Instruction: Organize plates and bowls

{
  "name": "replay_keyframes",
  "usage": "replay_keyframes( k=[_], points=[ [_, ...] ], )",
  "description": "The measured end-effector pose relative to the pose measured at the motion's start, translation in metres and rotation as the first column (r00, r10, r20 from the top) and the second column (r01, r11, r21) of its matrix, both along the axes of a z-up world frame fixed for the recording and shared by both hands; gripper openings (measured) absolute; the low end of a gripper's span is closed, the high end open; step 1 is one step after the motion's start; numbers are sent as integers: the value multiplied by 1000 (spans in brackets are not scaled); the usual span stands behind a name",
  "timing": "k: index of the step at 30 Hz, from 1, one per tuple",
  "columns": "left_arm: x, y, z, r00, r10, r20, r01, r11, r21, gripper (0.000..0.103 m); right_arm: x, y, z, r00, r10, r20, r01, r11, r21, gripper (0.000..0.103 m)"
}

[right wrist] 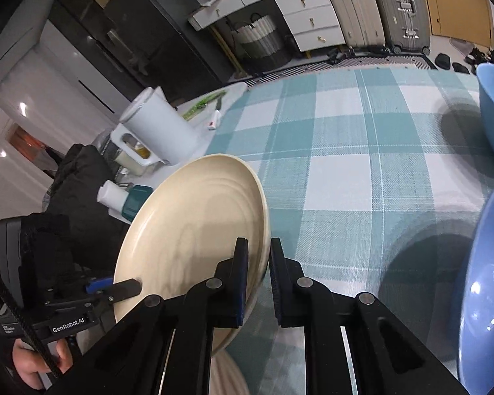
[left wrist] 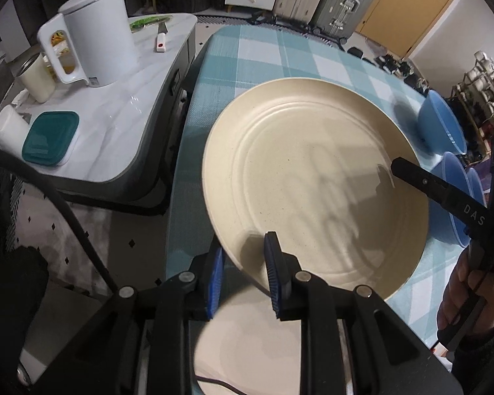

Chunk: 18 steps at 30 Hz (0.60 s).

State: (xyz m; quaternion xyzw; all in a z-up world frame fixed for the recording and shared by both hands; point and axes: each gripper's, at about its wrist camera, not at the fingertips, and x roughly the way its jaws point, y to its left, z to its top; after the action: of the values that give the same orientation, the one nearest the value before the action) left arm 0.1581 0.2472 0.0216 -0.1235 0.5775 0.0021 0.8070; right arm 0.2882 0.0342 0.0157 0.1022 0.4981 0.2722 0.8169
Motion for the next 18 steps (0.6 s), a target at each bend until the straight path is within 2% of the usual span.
replay_keyframes(
  k=[6,14,18],
  points=[
    [-37,-4,20,998,42,45,-43,999,11,22,-39,-2,19,999,34,38,-34,999,11,13],
    [-105,-13,38,988,84,129,-89,995,39,22,-96,-4,22,997,58,44,-60,997,44,13],
    [-130,-19,43,982,87,166,-104,990,97,22,-126,-2,22,995,71,73,-73,997,36,13]
  ],
)
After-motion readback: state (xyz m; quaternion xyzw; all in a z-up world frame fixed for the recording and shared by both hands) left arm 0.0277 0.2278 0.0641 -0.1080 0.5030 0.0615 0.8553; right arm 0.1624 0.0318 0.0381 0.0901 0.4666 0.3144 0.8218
